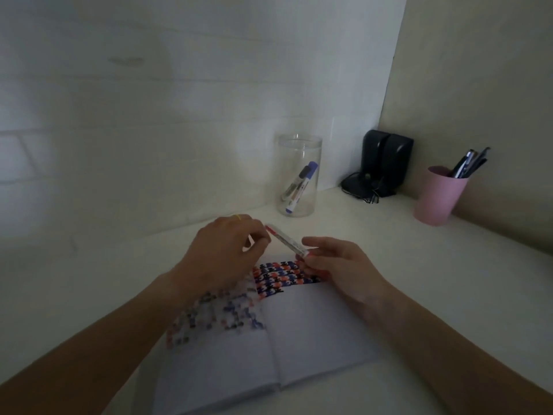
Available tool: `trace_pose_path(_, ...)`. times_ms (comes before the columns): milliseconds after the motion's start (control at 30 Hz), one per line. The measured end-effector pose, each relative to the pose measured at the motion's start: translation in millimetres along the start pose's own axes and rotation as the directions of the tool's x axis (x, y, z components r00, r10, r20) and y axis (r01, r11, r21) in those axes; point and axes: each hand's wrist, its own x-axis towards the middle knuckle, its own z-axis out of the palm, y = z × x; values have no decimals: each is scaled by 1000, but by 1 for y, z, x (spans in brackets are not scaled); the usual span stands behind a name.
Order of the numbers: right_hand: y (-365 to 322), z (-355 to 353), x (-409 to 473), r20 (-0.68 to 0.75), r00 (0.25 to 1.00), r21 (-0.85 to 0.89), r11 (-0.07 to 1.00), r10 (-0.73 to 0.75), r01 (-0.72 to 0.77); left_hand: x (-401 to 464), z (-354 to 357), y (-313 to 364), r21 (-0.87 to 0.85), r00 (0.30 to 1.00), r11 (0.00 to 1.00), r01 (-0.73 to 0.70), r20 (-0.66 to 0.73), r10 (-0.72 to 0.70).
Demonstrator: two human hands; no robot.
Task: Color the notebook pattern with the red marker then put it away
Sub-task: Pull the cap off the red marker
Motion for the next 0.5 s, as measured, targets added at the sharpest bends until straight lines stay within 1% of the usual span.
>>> trace_pose_path(100, 7, -6, 2, 17, 1000, -31, 1000, -4, 5, -5, 10, -6, 17, 991, 1000, 6, -130, -4)
trace_pose_path(133, 7, -7, 1, 23, 1000, -35, 999, -18, 19, -12, 12, -5, 40, 989, 999, -6, -144, 12)
trace_pose_path(200, 8, -8, 1, 29, 998, -87, 994, -58, 61, -23, 16, -3, 86, 991, 994, -64, -112, 73)
trace_pose_path(300, 6, -5, -2, 27, 994, -159, 981, -111, 113, -22, 15, -2, 60, 985, 987, -146, -82, 151)
trace_pose_path(367, 3, -3, -5, 34, 989, -89, 985, -143, 146, -21, 11, -1, 52, 983, 986, -161, -85, 165)
trace_pose_path(433, -1, -1, -8, 48, 988, 65, 988, -145, 142, -22, 9, 0, 42, 983, 986, -162, -78, 165)
trace_pose_path(500, -6, 1, -12, 75, 989, 183, 977, -125, 110, -24, 6, 3, 10, 984, 987, -160, -80, 160)
